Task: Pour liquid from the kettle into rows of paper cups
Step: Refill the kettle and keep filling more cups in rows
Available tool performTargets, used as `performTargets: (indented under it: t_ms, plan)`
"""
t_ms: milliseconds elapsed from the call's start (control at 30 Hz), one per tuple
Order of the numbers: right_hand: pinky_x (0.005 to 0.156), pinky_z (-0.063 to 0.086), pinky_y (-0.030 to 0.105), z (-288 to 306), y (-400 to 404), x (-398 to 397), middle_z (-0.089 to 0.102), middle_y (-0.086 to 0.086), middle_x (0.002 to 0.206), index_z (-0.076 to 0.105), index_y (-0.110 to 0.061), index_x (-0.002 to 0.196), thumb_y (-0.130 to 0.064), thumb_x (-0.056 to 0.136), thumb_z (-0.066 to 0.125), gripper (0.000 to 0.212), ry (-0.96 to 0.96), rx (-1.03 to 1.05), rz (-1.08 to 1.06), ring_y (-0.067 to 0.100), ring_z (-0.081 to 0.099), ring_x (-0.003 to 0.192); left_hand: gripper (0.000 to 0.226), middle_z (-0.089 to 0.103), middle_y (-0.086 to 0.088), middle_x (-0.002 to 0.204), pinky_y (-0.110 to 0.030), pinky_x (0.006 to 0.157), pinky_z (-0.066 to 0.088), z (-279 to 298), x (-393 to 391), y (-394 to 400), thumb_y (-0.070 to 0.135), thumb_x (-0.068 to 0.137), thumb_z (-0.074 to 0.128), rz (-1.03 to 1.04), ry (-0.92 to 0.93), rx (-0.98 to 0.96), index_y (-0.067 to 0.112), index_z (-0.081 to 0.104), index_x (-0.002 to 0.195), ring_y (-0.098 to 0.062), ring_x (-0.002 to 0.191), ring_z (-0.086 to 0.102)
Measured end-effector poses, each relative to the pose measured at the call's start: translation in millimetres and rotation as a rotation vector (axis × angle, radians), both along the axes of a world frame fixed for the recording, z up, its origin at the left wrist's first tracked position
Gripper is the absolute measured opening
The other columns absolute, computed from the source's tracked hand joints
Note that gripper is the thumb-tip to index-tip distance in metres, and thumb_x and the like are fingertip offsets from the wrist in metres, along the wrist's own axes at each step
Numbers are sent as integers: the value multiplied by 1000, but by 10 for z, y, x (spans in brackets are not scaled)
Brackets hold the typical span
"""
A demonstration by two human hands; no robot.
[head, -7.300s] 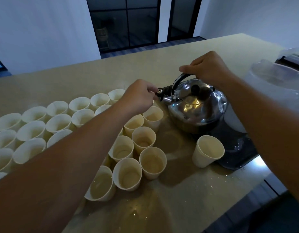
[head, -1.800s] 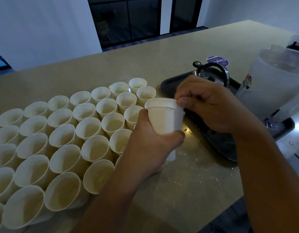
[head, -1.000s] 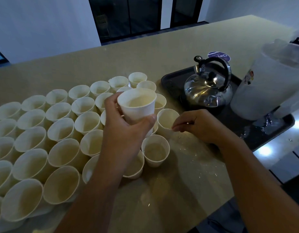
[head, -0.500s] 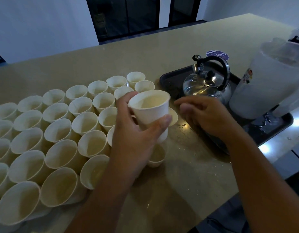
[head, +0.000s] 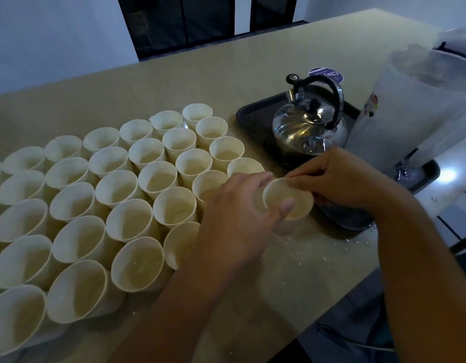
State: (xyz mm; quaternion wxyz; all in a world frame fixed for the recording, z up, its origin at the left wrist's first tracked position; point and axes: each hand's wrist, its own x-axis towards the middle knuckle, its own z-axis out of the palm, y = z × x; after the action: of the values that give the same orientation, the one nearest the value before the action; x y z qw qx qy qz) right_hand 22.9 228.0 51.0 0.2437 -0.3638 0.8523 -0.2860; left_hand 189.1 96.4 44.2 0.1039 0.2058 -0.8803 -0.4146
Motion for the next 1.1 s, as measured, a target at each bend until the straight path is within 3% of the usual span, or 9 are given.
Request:
performTargets:
  t_ms: [133,400,533,667,733,800,867,933,1100]
  plan:
    - [56,51,16,-284,-113,26,69,-15,65,73,-33,106,-29,95,65,14,-57,111,26,0,59,52,35,64,17,115,-46,98,49,30,9,-132,40,92,66,100,8,-18,37,64,126,-6,104,58]
    - [54,49,15,-367,-266,27,68,-18,62,74,-30,113,-28,96,65,19,-42,57,0,-2,58,51,28,67,16,113,-46,99,50,-12,42,-196,33,94,65,167,-48,2,36,68,122,-8,103,60]
    - [55,47,15,-315,-251,18,71,-10,75,75,-33,106,-44,91,65,21,-25,45,4,0,62,57,28,66,18,111,-46,99,50,-29,48,-189,33,93,66,163,-39,11,36,68,121,-7,102,60]
    - [60,51,25,-247,-214,-152,69,0,75,72,-29,90,-52,90,61,25,75,-318,-326,14,63,64,31,67,17,114,-30,92,53,12,-53,-194,32,94,65,111,-4,-18,35,67,124,-3,101,59]
    - [71,56,27,-243,-253,-334,70,-5,88,72,-30,98,-44,96,61,18,174,-493,-482,9,65,78,31,66,18,113,-18,82,49,100,-220,-214,31,94,63,57,27,-47,35,66,125,0,97,59]
    - [86,50,18,-234,-322,-553,63,-7,111,70,-28,114,-40,98,61,22,325,-564,-624,7,58,99,30,65,19,106,-12,75,44,227,-422,-236,29,95,62,6,66,-74,34,66,125,5,90,57]
    - [92,39,12,-196,-402,-771,48,-5,126,63,-29,126,-39,96,63,32,400,-597,-726,5,43,112,27,64,19,97,-15,75,47,356,-607,-263,27,95,61,-22,112,-79,32,68,121,6,86,57]
    - [97,36,23,-167,-488,-995,44,0,133,56,-30,133,-40,97,61,38,391,-570,-760,7,38,114,26,65,17,95,-19,78,51,457,-771,-295,26,94,62,-39,141,-92,29,69,119,3,87,60]
    - [87,40,22,-262,-608,-1398,66,3,123,64,-19,129,-35,100,57,34,360,-550,-810,17,59,113,25,69,12,98,-22,81,52,545,-1031,-374,25,93,62,-53,149,-112,28,71,116,-2,89,63]
